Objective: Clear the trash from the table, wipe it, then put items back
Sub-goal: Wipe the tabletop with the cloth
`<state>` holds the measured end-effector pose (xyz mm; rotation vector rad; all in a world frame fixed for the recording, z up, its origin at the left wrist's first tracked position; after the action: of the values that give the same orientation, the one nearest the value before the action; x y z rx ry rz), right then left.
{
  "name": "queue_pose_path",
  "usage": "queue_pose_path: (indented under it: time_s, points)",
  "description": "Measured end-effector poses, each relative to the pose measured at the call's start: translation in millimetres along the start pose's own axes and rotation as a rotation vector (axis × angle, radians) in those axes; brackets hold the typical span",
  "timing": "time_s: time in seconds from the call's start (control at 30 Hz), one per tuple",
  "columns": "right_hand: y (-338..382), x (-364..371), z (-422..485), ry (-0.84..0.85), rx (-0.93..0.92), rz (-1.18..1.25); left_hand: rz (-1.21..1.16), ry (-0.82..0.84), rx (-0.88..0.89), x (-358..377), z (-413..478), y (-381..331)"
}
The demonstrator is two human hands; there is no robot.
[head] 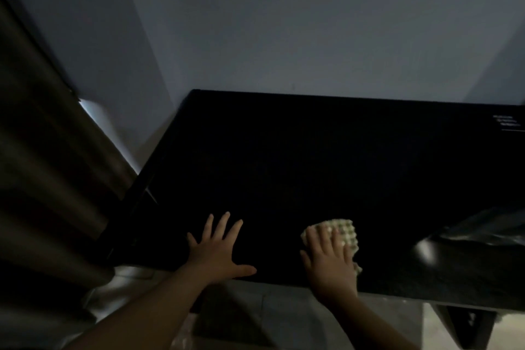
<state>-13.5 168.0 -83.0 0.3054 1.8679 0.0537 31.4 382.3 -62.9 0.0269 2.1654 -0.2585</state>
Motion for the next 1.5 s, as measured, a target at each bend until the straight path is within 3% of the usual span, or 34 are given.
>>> queue_pose_path:
  time_s: [0.13,0.2,0.27,0.33,0.4,0.53,0.63,0.7,0.77,0.83,0.87,0.9,1.0,1.1,1.2,1.3,1.37,1.5]
  points:
    - [19,5,0,-0.02,-0.261,-0.111,0.05,0.024,0.05,-5,0,12]
    - [-1,-2,8,-0.047,-0.288,-0.177,0.081,0.042,0.091,-10,1,16]
    - [-30,-9,21,-0.064,-0.141,-0.15,0.104,0.049,0.12,-15,1,19]
    - [-38,-8,28,-0.023,0.132,-0.012,0.113,0.035,0.133,-18,2,21]
    - [-7,-5,26,-0.062,0.187,0.007,0.114,0.028,0.138,-19,2,21]
    - [64,28,-6,-0.001,-0.233,-0.131,0.109,0.025,0.127,-17,4,21]
    - [41,24,-5,0.006,-0.369,-0.259,0.088,0.033,0.148,-15,4,23]
    - [1,10,6,-0.019,-0.287,-0.259,0.077,0.057,0.168,-17,2,25]
    - [-23,-2,11,-0.072,-0.055,-0.168,0.083,0.07,0.189,-19,1,28]
    - [-16,-1,10,-0.082,0.198,-0.022,0.076,0.068,0.198,-20,1,30]
    - [2,1,7,-0.093,0.233,-0.013,0.071,0.063,0.199,-20,1,31]
    - [26,6,1,-0.083,0.174,-0.018,0.073,0.057,0.199,-20,1,31]
    - [81,36,-18,-0.059,-0.265,-0.142,0.096,0.048,0.189,-18,1,30]
    - [75,34,-18,0.027,-0.399,-0.266,0.096,0.047,0.198,-17,1,31]
    - [24,14,0,-0.005,-0.321,-0.299,0.083,0.054,0.219,-16,2,34]
    - [3,0,7,-0.023,0.021,-0.17,0.085,0.052,0.224,-18,0,35]
    - [27,2,-2,-0.055,0.119,-0.029,0.088,0.045,0.223,-17,0,35]
    - [71,29,-17,-0.053,-0.287,-0.173,0.105,0.041,0.201,-17,2,34]
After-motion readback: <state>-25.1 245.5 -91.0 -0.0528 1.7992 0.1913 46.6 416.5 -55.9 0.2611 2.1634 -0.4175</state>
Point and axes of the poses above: each hand's wrist, its own z-axis towards the middle knuckle, its own x-axis out of the palm, y = z × x, the point moved 1 cm from there along z, towards the middle knuckle, and after that the axes turned 5 degrees about -z, right-handed, at the moved point
